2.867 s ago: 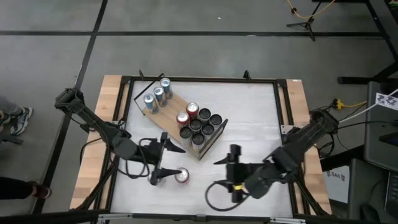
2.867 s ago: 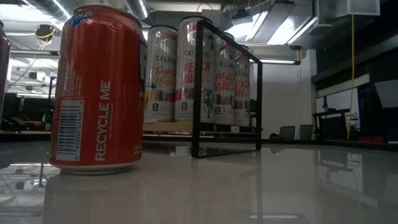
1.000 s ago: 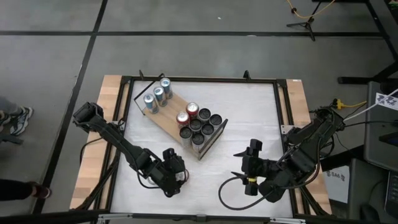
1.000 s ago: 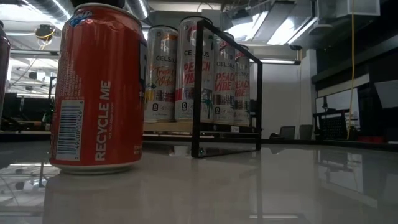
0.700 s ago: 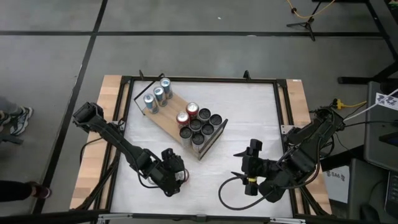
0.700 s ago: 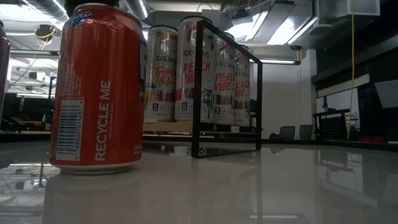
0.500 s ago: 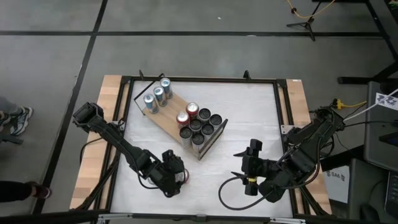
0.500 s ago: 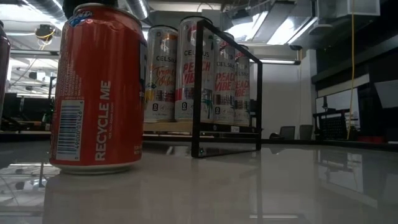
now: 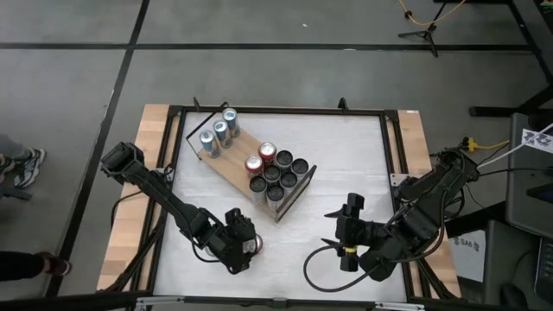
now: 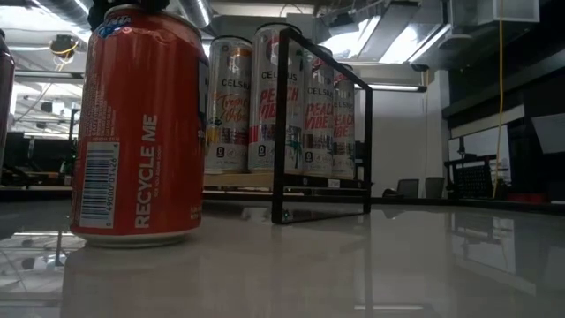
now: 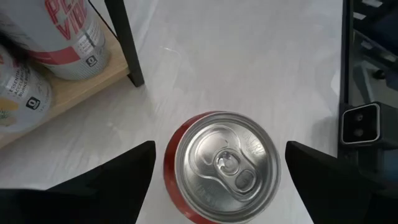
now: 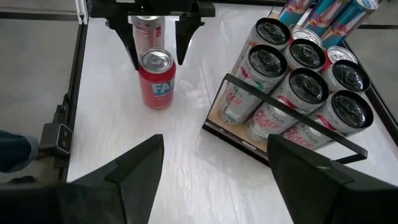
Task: Place canned beverage on shelf
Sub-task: Put the red soda can on the shelf aligned with the other red soda cans
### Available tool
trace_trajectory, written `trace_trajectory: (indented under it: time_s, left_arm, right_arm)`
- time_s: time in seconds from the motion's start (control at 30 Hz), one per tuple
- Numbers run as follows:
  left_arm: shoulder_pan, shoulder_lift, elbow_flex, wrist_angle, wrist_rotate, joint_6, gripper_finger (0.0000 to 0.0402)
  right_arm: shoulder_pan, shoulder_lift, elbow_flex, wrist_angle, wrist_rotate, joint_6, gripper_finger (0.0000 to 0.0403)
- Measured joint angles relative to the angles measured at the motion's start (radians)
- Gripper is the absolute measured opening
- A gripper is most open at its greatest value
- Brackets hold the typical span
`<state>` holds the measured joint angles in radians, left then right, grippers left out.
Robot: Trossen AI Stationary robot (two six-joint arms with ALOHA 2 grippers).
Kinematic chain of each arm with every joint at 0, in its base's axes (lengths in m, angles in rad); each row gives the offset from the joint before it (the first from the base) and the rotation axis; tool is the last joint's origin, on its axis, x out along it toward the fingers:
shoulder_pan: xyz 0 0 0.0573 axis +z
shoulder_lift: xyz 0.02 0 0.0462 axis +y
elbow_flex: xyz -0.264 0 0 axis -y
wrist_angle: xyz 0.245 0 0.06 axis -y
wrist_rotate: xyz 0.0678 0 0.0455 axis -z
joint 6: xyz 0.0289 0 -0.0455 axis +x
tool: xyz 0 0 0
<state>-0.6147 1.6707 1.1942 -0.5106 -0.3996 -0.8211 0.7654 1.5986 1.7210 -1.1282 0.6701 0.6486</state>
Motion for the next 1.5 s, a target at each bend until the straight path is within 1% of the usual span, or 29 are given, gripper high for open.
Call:
trace_trajectory:
  time_s: [0.83,1.07,1.17,1.4,1.5]
  left_arm:
    - [-0.001,0.004,0.000,0.011,0.002,-0.008,0.0353]
    - [-0.001,0.018,0.000,0.008,0.023,-0.007,0.0350]
    - [-0.001,0.018,0.000,0.008,0.020,-0.007,0.0336]
    - [-0.001,0.018,0.000,0.010,0.025,-0.007,0.0283]
    - [-0.001,0.018,0.000,0.010,0.026,-0.006,0.0268]
  right_arm:
    - [0.000,0.000,0.000,0.000,0.000,-0.001,0.0280]
    - [0.000,0.000,0.000,-0.001,0.000,-0.001,0.0280]
    - [0.000,0.000,0.000,-0.001,0.000,-0.001,0.0280]
    - [0.000,0.000,0.000,0.000,0.000,-0.001,0.0280]
    - [0.000,0.000,0.000,0.000,0.000,-0.001,0.0280]
